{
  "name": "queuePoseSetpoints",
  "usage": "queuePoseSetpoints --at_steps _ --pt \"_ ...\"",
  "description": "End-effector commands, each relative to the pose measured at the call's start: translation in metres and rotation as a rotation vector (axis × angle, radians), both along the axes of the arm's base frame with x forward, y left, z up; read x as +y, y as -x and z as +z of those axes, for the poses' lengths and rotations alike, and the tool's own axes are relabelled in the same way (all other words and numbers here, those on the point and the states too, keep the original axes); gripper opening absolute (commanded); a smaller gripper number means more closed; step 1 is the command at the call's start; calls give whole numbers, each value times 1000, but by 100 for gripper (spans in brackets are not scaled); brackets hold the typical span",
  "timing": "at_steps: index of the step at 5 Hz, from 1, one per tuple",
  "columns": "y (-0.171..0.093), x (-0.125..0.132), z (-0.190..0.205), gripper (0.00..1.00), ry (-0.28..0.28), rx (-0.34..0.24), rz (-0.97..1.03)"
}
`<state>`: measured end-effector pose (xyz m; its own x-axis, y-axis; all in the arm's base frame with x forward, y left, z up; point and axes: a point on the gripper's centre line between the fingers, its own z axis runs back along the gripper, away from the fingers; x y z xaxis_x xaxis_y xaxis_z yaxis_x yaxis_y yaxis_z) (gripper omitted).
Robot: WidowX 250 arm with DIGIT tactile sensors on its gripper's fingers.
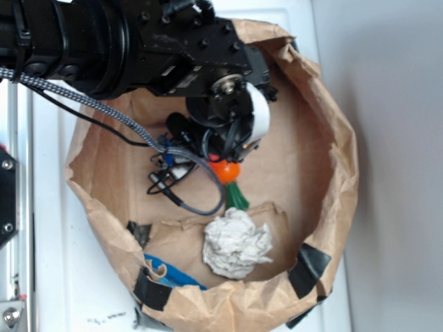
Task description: Grab the carrot.
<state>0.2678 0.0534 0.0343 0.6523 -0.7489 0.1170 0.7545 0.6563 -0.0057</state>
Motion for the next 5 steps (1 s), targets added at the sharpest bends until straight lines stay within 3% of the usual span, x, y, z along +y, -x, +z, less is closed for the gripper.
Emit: queuePoseSetpoints --at_steps 1,2,3,4,5 --pt "-8 -15 -13 87 49 -18 -64" --pt "-12 -16 -10 0 44 -28 -61" --pt "-11 -11 6 0 69 -29 -49" --pt "-6 4 46 0 158 5 48" --pt "3 11 88 0 206 5 255"
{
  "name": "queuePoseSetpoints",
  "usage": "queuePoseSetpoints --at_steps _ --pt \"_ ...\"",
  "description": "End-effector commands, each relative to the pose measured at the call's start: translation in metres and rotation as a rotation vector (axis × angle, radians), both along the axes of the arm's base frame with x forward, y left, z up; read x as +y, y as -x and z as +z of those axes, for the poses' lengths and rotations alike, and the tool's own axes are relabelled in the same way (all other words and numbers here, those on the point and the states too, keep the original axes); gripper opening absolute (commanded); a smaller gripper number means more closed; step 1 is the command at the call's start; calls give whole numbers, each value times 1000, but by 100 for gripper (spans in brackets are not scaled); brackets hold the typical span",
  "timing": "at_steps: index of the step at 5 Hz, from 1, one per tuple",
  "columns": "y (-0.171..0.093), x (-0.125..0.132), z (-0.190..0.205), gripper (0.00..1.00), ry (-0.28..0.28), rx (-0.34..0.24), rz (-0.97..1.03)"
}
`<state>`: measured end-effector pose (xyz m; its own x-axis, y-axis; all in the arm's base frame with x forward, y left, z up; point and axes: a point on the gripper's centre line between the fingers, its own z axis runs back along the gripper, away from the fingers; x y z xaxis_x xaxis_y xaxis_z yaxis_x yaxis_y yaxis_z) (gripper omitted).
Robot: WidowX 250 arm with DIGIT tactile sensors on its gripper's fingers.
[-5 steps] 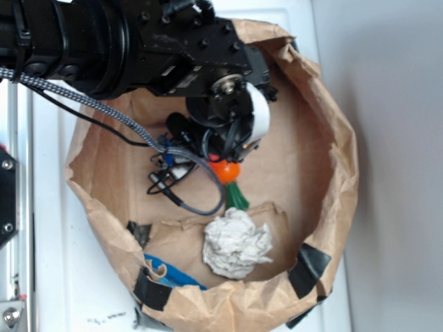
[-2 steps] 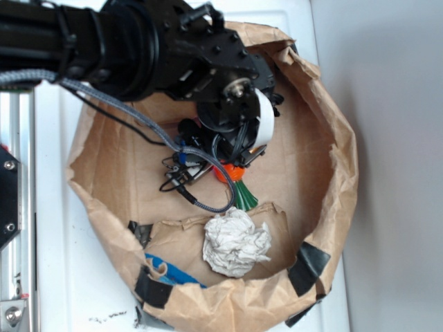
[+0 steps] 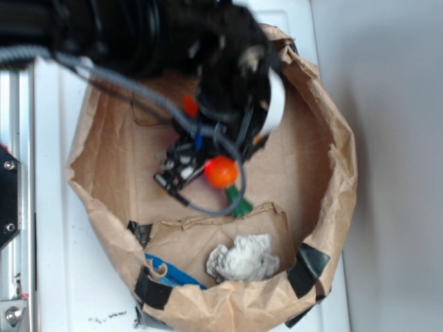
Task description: Grab the carrot.
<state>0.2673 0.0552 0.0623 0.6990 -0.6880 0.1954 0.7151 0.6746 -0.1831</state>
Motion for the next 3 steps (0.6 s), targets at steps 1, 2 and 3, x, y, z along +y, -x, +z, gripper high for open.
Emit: queuePoseSetpoints --at_steps 1,2,3 --pt "14 7 97 0 48 13 458" --pt "16 4 116 0 51 32 526" --pt "12 5 108 0 -1 34 603"
